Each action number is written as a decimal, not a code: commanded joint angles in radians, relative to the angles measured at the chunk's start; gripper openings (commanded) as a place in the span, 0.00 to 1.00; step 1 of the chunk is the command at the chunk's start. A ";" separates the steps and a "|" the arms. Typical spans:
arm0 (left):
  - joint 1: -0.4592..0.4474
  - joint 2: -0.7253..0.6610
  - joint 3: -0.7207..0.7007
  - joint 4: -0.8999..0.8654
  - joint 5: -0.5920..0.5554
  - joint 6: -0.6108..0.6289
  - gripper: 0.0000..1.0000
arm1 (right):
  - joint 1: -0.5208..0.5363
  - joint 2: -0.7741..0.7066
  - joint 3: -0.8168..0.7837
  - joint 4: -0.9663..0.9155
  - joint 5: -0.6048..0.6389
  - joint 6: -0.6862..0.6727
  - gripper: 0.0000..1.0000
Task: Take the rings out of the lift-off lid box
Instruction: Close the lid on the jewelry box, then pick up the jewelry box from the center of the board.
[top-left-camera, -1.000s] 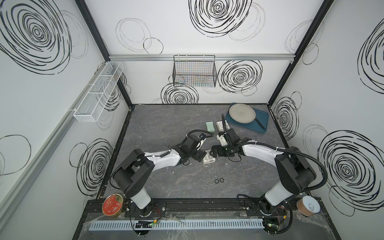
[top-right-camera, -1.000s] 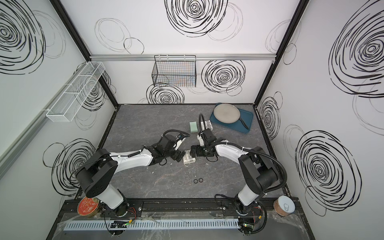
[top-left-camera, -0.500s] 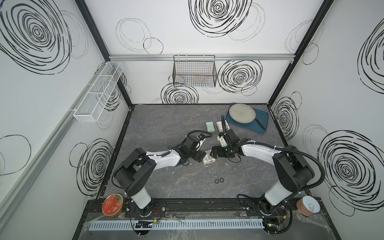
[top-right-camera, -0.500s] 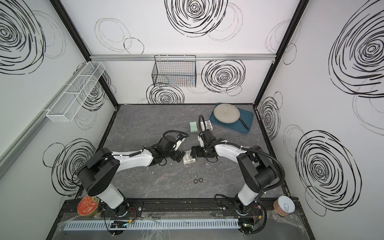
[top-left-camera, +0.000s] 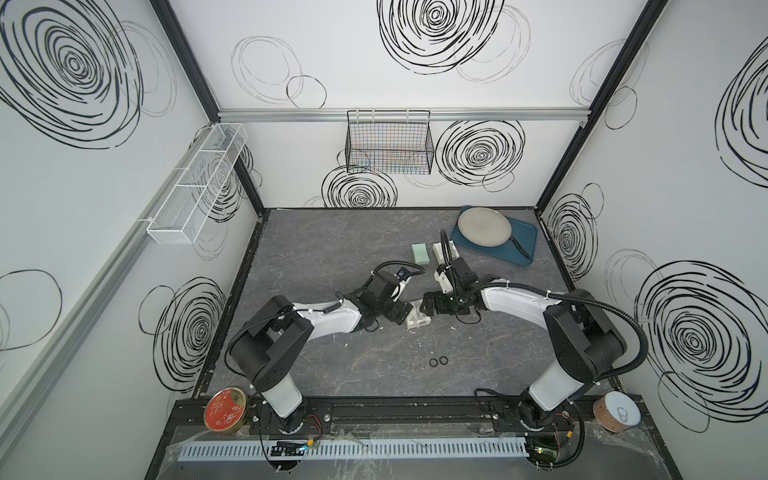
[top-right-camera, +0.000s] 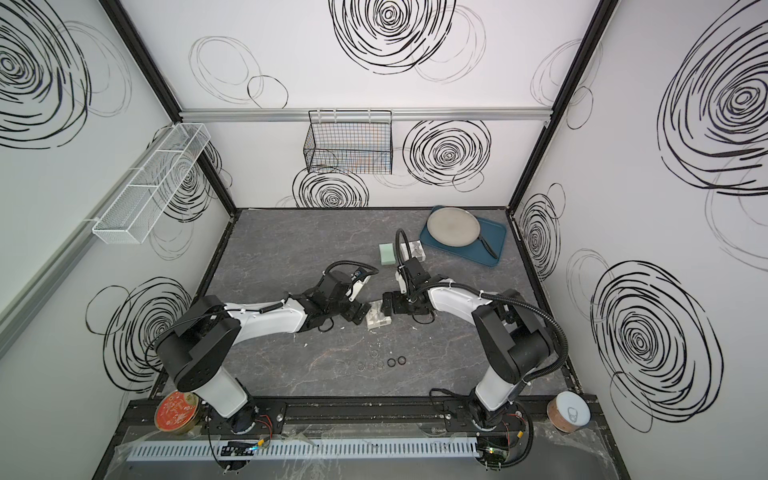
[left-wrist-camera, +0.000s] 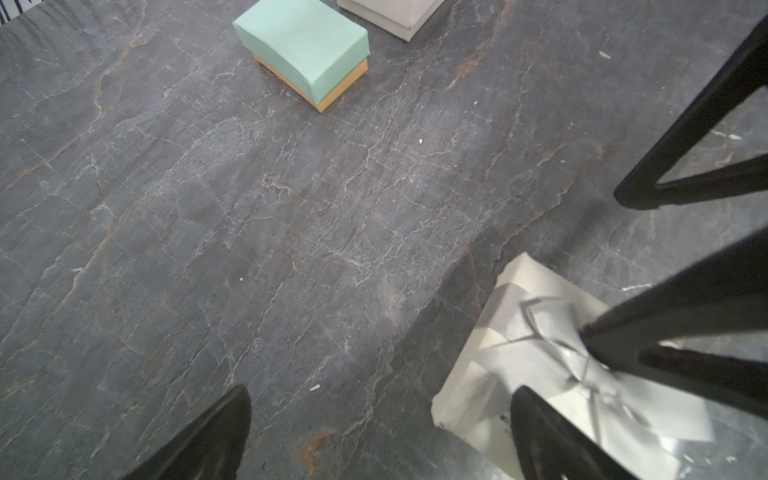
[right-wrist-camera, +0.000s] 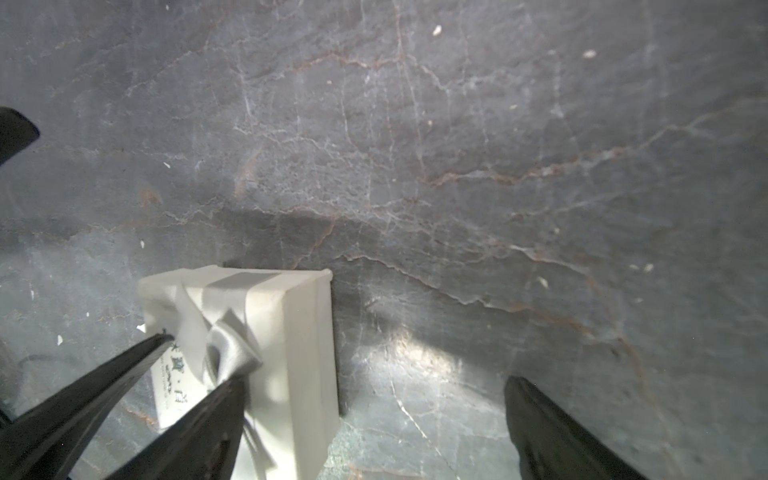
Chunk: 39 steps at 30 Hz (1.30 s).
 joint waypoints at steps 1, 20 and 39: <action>0.001 -0.041 -0.028 0.012 -0.025 0.018 1.00 | 0.007 -0.017 0.051 -0.085 0.059 -0.012 1.00; -0.056 -0.784 -0.499 0.289 -0.079 0.085 1.00 | 0.240 0.064 0.270 -0.261 0.289 -0.066 1.00; -0.067 -0.914 -0.611 0.297 -0.058 0.072 1.00 | 0.252 0.227 0.337 -0.249 0.246 0.042 1.00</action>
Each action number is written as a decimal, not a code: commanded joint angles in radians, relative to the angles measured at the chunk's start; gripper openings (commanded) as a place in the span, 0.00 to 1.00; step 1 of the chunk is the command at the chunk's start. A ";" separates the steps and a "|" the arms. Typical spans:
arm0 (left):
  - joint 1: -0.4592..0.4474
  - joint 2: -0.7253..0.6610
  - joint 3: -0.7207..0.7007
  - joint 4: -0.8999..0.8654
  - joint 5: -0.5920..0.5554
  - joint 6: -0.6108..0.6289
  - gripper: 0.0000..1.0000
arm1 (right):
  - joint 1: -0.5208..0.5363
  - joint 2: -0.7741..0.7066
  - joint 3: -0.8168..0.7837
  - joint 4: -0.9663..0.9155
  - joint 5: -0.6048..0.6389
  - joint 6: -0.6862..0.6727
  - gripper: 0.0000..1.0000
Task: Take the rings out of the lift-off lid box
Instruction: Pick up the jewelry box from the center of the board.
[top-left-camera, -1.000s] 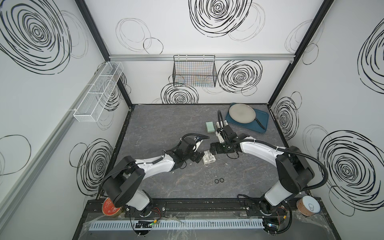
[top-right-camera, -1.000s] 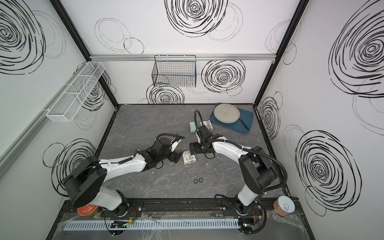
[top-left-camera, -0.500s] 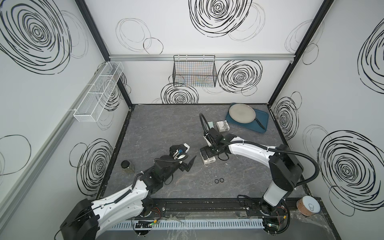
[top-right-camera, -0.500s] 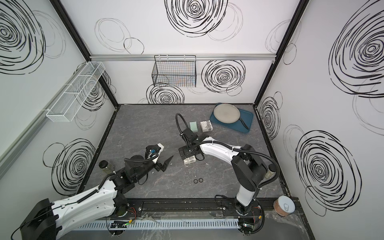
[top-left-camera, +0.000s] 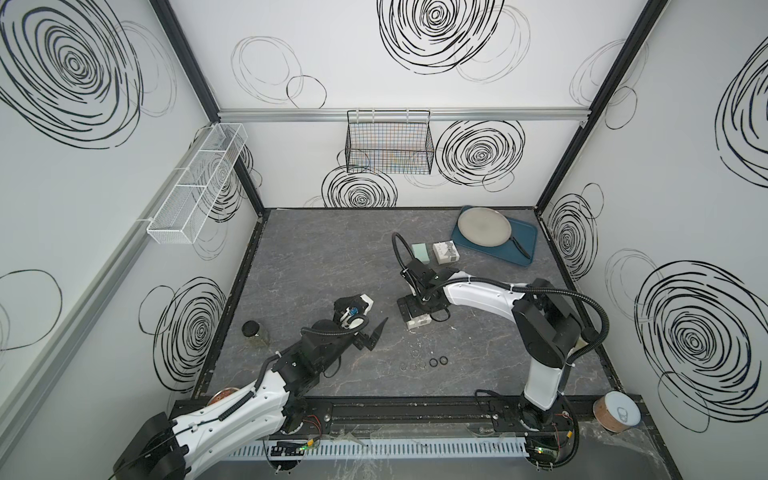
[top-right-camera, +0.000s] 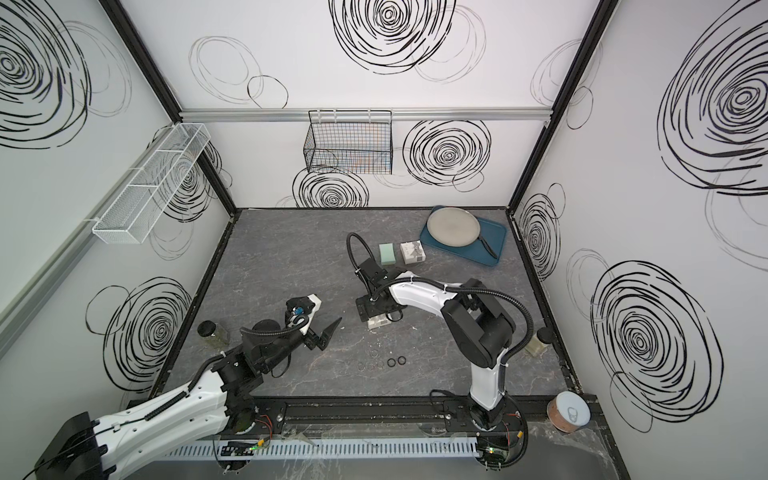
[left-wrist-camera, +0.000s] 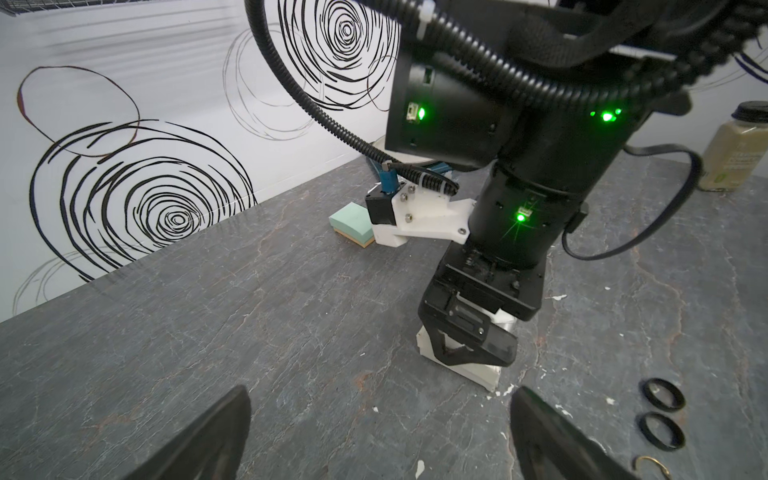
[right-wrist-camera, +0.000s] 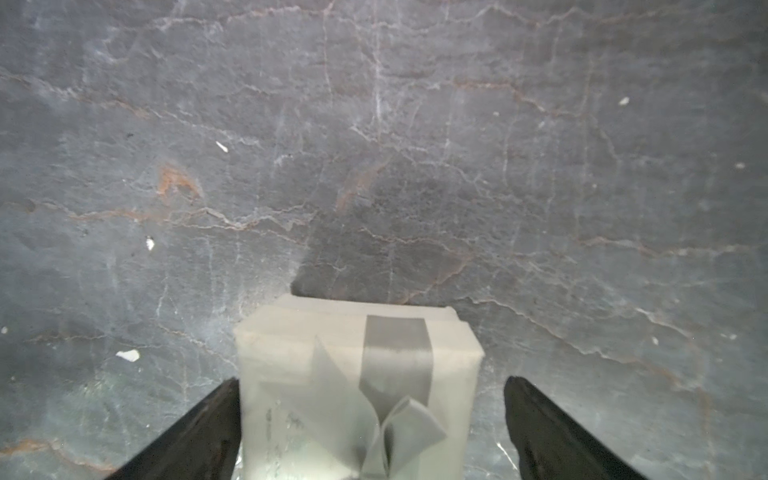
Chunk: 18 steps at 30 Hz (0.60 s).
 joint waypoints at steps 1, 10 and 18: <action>-0.005 0.008 -0.011 0.061 0.008 -0.002 1.00 | 0.009 0.020 0.027 -0.016 -0.006 0.046 1.00; 0.002 0.016 -0.022 0.078 0.018 0.000 1.00 | 0.022 0.051 0.038 -0.011 0.002 0.093 0.92; 0.010 0.011 -0.027 0.079 0.020 0.000 1.00 | 0.024 0.049 0.042 -0.016 0.016 0.117 0.80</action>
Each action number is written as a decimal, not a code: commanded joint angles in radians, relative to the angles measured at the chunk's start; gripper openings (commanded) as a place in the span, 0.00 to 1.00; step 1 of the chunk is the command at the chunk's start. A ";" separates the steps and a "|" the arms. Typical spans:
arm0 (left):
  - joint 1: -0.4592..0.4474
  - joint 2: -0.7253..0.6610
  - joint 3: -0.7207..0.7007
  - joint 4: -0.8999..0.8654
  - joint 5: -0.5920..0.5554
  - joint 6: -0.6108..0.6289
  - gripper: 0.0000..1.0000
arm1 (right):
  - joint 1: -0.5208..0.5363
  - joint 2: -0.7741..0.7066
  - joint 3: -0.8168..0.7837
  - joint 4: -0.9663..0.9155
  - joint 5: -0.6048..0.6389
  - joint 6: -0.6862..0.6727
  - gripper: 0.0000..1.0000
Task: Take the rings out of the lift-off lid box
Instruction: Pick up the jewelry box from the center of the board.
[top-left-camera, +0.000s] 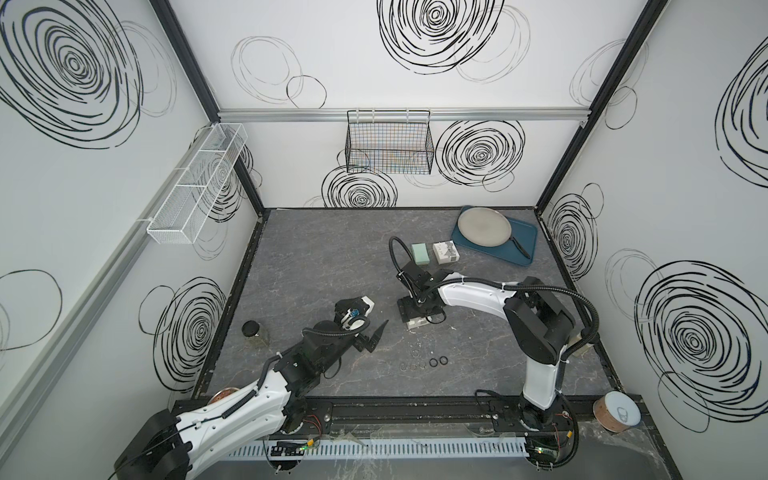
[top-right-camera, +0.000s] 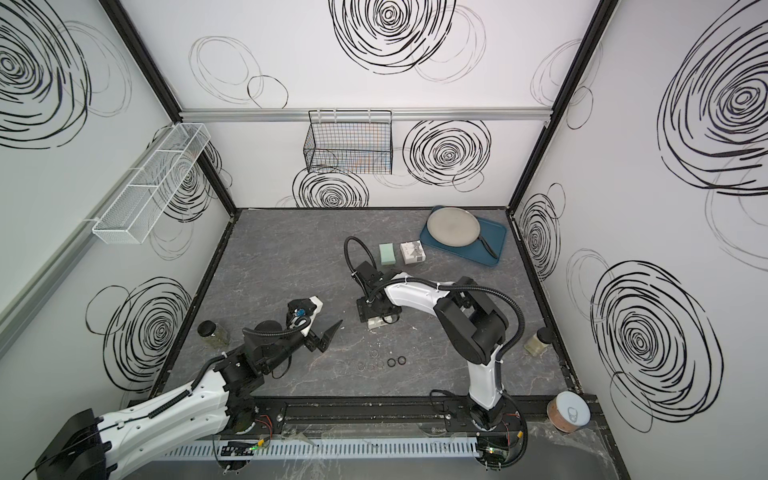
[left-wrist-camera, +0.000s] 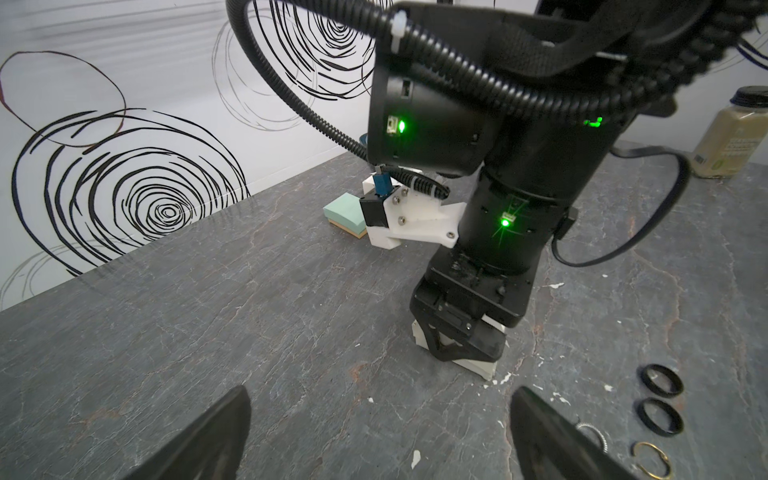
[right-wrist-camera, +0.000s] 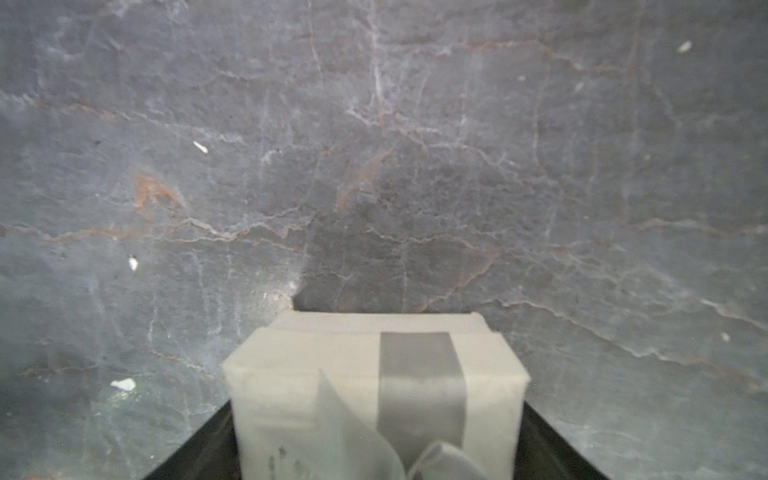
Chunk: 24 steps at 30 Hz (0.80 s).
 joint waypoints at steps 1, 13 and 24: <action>0.008 -0.002 -0.008 0.058 0.009 0.000 1.00 | 0.006 0.009 0.029 -0.021 0.019 0.030 0.80; 0.017 -0.020 -0.010 0.054 0.021 -0.002 1.00 | -0.003 0.026 0.100 -0.030 0.031 0.016 0.76; 0.025 -0.021 0.004 0.035 0.042 0.008 1.00 | -0.098 0.276 0.485 -0.078 -0.020 -0.095 0.75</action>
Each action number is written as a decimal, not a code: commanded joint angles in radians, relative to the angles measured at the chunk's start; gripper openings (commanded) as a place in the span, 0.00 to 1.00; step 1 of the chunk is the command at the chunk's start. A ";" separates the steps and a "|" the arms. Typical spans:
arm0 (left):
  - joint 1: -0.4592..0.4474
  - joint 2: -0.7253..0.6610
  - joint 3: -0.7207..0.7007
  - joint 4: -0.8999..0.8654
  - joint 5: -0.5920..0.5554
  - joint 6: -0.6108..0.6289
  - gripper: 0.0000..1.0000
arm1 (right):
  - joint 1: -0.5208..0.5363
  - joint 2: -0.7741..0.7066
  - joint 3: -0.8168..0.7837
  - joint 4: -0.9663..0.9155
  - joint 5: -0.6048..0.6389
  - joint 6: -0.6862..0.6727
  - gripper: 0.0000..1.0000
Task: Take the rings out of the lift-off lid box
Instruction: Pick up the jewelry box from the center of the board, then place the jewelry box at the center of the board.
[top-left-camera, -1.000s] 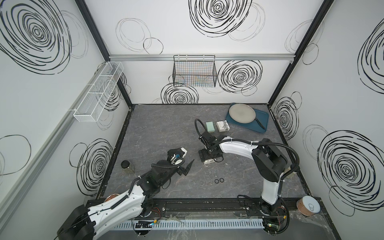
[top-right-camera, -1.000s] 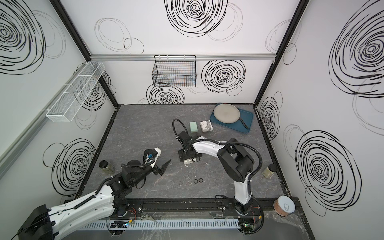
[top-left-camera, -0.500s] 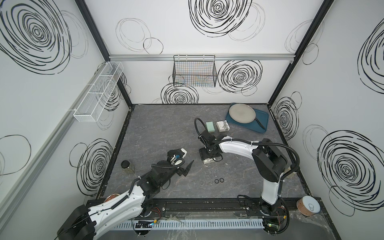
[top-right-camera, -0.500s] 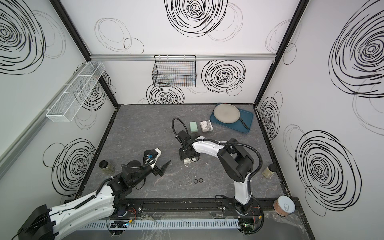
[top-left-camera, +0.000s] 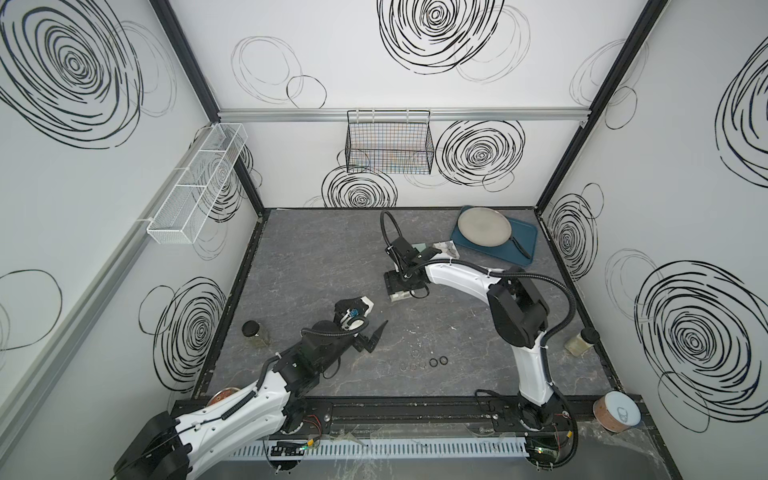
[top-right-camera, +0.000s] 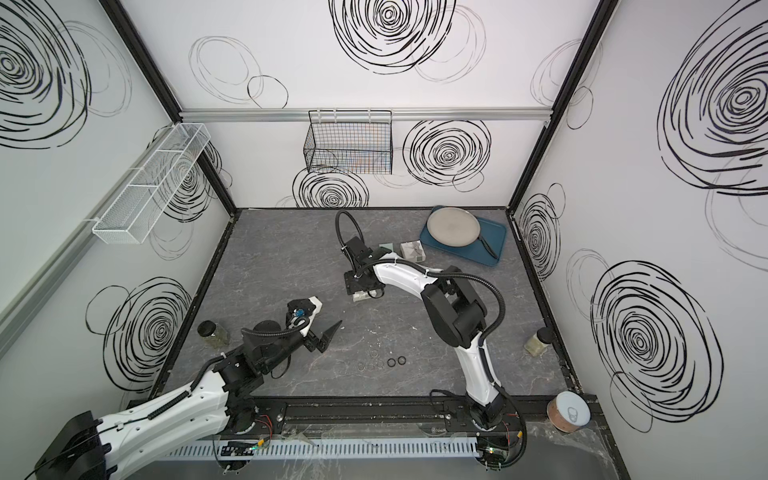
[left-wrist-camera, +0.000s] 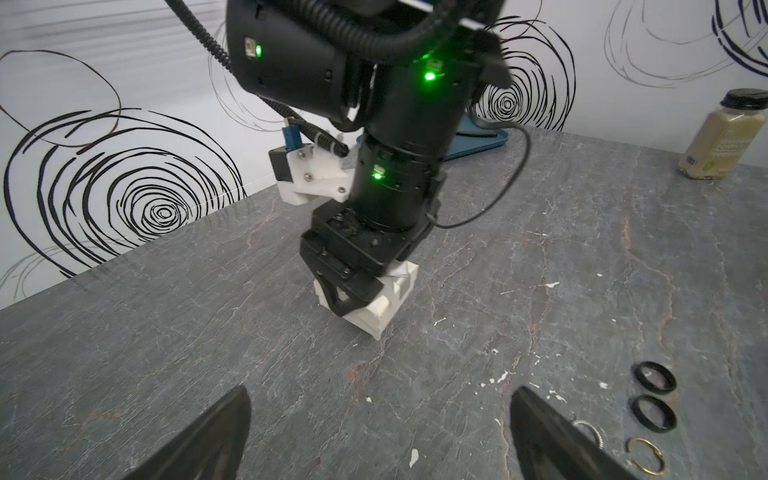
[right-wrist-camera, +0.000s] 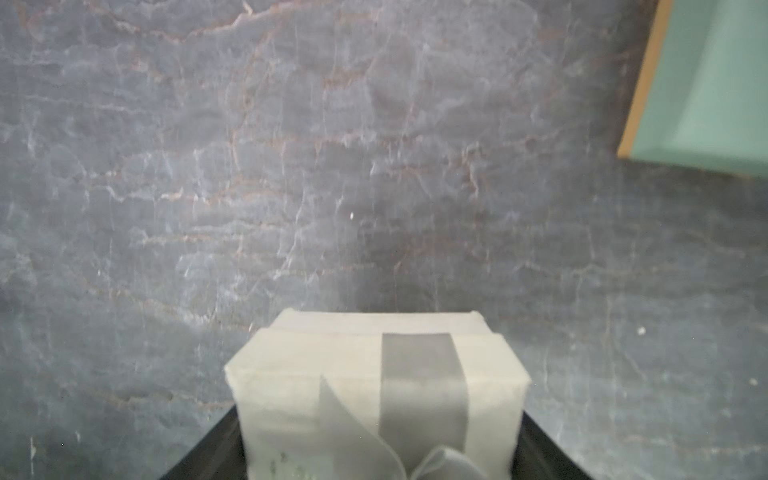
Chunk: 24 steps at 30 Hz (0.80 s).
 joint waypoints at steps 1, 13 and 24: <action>0.013 -0.012 0.006 0.037 0.014 0.009 1.00 | -0.032 0.071 0.109 -0.056 -0.015 -0.040 0.75; 0.027 0.001 0.006 0.054 0.035 0.017 1.00 | -0.119 0.366 0.539 -0.146 -0.062 -0.072 0.75; 0.033 0.007 0.001 0.072 0.049 0.016 1.00 | -0.136 0.400 0.568 -0.132 -0.009 -0.084 0.76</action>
